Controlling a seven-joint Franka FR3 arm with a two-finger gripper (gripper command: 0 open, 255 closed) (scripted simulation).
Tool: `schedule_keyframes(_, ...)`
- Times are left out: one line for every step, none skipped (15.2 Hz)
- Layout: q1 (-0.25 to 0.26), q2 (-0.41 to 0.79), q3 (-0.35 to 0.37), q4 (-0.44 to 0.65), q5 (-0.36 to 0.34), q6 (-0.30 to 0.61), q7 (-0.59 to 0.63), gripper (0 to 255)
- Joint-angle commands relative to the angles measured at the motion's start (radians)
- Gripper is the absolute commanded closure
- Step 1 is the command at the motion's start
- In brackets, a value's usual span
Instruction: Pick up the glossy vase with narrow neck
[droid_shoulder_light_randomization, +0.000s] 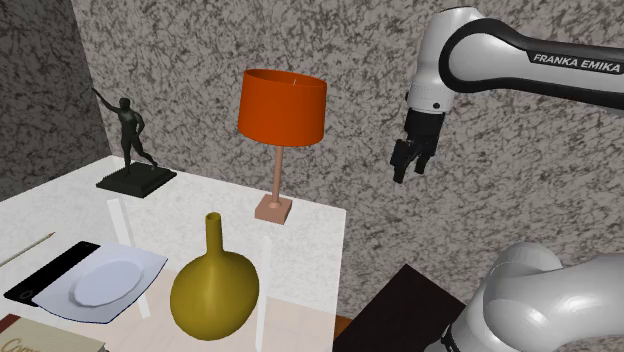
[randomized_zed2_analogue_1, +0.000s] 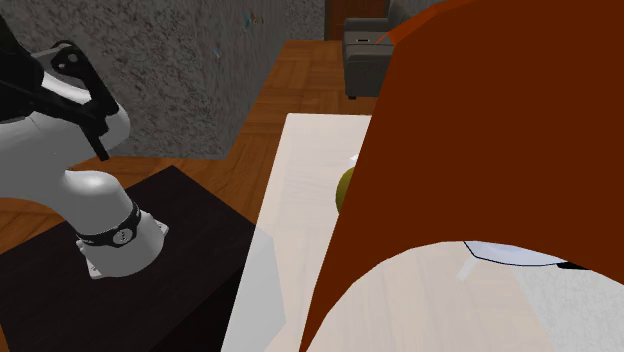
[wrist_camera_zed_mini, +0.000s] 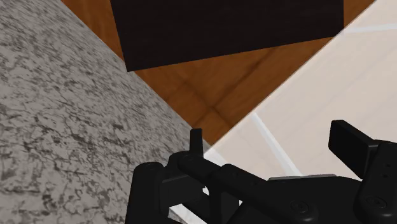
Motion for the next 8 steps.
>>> schedule_keyframes(0.000,0.000,0.000,0.000,0.000,0.000,0.000,0)
schedule_keyframes(0.010,0.022,0.017,0.011,0.014,0.007,0.014,0)
schedule_keyframes(0.020,0.045,0.034,0.023,0.028,0.014,0.029,0)
schedule_keyframes(0.030,0.069,0.051,0.036,0.042,0.020,0.043,0)
schedule_keyframes(0.039,0.093,0.067,0.050,0.054,0.027,0.057,0)
schedule_keyframes(0.048,0.118,0.083,0.065,0.066,0.033,0.071,0)
schedule_keyframes(0.057,0.144,0.100,0.080,0.078,0.039,0.084,0)
schedule_keyframes(0.065,0.170,0.115,0.097,0.088,0.044,0.098,0)
